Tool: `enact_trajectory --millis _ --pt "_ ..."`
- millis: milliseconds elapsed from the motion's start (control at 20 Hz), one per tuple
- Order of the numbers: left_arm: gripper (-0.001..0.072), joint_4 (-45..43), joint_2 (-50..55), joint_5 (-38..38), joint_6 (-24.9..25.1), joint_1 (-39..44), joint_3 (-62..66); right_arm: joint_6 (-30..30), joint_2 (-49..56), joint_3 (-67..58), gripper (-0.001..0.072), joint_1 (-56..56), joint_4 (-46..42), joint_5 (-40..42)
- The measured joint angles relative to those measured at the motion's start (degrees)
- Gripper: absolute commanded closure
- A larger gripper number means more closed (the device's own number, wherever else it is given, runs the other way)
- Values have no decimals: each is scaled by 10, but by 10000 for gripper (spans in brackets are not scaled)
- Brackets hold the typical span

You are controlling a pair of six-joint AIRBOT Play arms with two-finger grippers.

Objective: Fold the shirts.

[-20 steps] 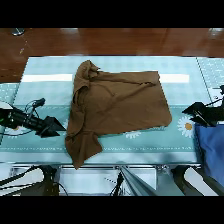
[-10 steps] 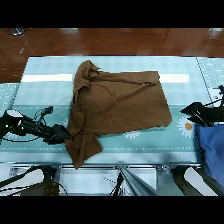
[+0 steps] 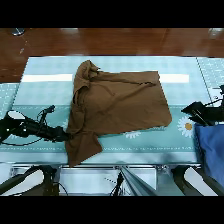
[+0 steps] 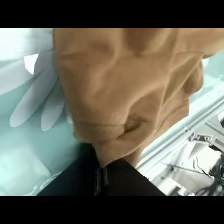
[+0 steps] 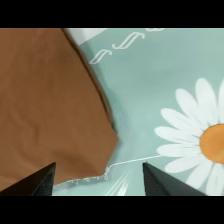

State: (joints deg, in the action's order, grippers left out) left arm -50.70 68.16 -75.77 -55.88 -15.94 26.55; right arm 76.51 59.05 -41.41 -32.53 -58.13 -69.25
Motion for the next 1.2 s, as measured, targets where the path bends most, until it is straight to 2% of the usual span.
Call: enact_trajectory --millis 450,750,900,950,1000,1050,1100,1200 --pt "683 2 -49 12 -9 1 10 23 4 82 92 0 -42 27" --pt "683 2 -51 29 -29 1 10 -26 58 101 93 4 62 48" --pt "683 2 -52 35 -33 1 10 -43 99 90 93 38 111 63" --pt "683 2 -52 35 -34 1 10 -43 112 82 114 54 122 71" --pt "683 2 -52 36 -35 1 10 -43 123 72 219 71 127 77" --pt "683 2 -52 36 -35 1 10 -39 136 60 488 88 127 89" --pt "683 2 -52 38 -35 1 10 -35 148 49 683 103 127 99" --pt "683 4 -52 40 -35 0 16 -37 164 20 684 132 127 98"
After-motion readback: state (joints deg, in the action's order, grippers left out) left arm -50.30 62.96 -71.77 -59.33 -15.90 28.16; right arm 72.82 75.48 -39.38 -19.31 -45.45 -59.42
